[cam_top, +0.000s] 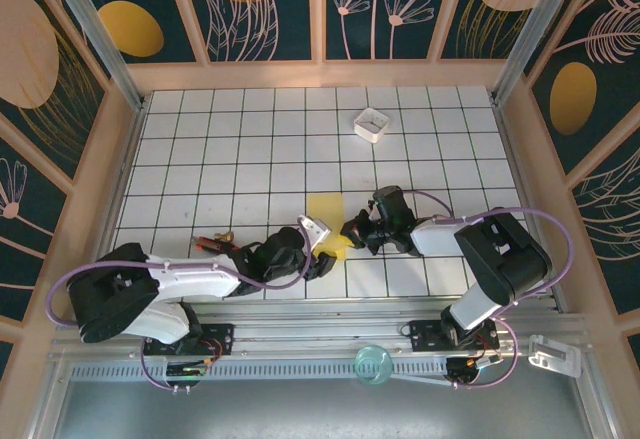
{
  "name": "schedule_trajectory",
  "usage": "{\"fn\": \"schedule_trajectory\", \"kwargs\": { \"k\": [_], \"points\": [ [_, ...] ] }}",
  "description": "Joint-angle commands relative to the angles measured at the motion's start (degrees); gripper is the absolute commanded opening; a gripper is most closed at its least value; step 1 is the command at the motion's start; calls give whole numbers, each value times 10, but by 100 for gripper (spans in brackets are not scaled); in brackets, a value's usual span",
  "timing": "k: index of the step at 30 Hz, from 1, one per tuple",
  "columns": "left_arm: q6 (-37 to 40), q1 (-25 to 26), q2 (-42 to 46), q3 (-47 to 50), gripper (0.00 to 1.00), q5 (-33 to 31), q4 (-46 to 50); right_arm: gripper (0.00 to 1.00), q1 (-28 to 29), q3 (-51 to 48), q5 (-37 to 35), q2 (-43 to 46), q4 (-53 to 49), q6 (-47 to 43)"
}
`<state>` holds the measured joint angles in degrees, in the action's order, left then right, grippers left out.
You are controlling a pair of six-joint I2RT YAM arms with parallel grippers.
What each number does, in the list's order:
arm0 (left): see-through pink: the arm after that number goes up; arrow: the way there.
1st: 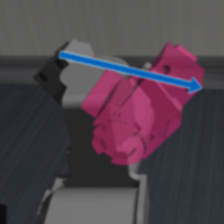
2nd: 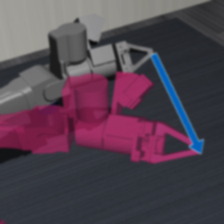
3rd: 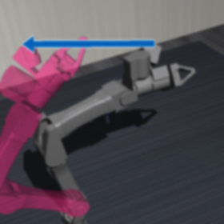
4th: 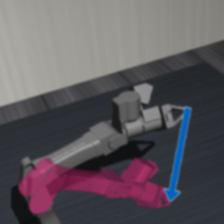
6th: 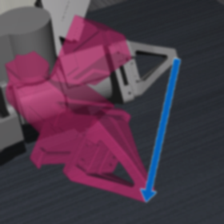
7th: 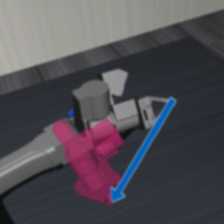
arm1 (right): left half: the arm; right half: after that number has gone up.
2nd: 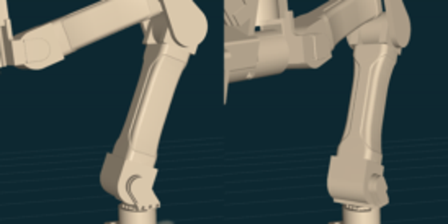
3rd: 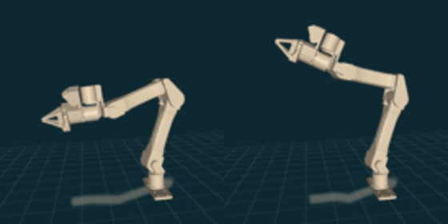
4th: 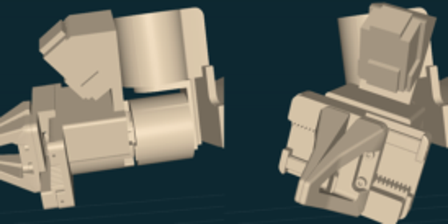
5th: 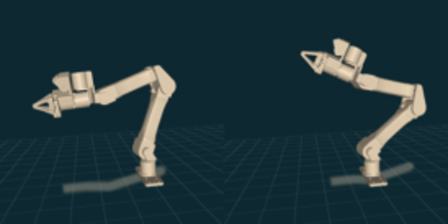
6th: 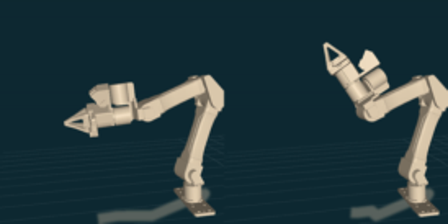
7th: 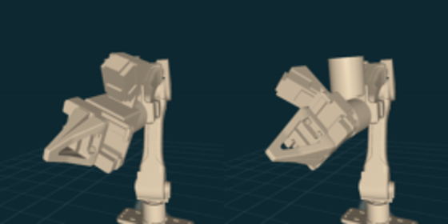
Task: Fold a paper plane with a square sheet of paper (pick it up from the middle)
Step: Fold the triangle a second time at the center of the table.
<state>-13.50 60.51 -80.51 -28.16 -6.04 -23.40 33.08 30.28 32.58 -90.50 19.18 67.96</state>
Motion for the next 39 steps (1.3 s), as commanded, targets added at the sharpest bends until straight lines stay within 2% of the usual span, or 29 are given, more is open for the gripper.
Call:
{"fn": "schedule_trajectory", "kwargs": {
  "k": [1,5,8,13,24,32,36,39],
  "points": [
    [68,9,-27,-5,64,-40,-52,0,2,16,17,-9,-3,22],
    [104,20,-67,-20,63,-28,-58,0,1,14,17,-10,0,25],
    [126,26,-92,-34,62,-41,-56,0,1,15,18,-13,2,25],
    [149,29,-121,-58,56,-56,-53,0,1,13,20,-18,5,25],
    [150,29,-138,-68,25,-40,-55,0,0,8,21,-27,18,30],
    [144,29,-142,-63,8,-36,-75,0,0,7,20,-26,20,31],
    [141,29,-141,-58,0,-31,-79,6,-5,3,16,-21,15,28],
    [135,29,-138,-48,0,-23,-91,16,-14,1,14,-9,6,19]
  ]
}}
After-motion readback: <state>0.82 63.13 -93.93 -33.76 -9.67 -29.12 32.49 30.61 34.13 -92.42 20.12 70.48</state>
